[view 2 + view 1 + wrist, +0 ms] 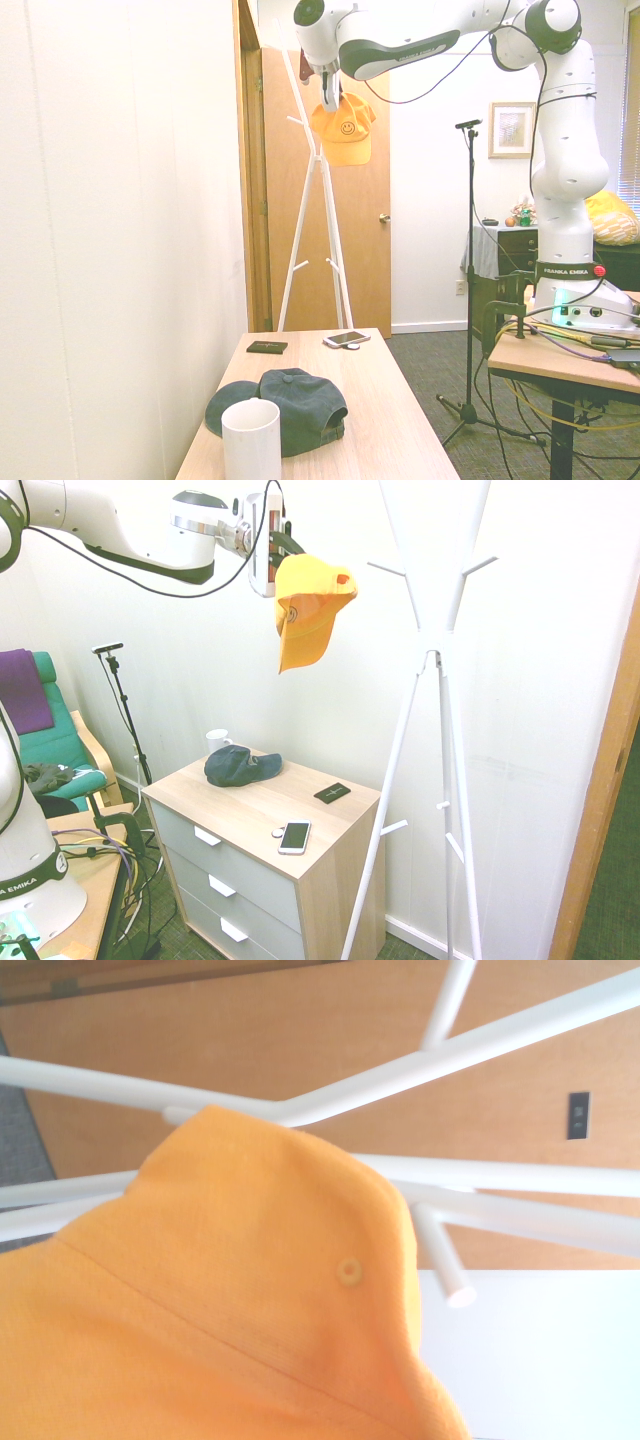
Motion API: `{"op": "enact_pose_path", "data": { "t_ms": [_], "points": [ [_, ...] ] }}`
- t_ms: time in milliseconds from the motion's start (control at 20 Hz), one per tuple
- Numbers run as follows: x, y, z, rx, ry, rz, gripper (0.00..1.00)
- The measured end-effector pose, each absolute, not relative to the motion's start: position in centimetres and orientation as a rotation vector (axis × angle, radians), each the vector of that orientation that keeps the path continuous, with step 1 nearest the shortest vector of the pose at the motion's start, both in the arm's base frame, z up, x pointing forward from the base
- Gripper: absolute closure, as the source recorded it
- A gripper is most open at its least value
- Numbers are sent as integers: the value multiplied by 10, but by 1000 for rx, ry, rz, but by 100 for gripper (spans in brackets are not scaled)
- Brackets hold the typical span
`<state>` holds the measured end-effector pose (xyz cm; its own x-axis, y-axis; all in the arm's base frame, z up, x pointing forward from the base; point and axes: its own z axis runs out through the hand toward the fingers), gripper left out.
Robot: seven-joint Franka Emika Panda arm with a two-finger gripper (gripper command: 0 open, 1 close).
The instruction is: Hang the cap
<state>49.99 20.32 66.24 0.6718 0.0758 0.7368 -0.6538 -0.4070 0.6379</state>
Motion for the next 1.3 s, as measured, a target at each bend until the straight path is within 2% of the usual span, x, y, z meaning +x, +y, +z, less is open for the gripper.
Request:
{"op": "enact_pose_path", "data": {
  "t_ms": [650,1300],
  "points": [
    [530,152,720,1819,-480,955,100],
    [577,132,657,1879,-434,894,100]
  ]
}}
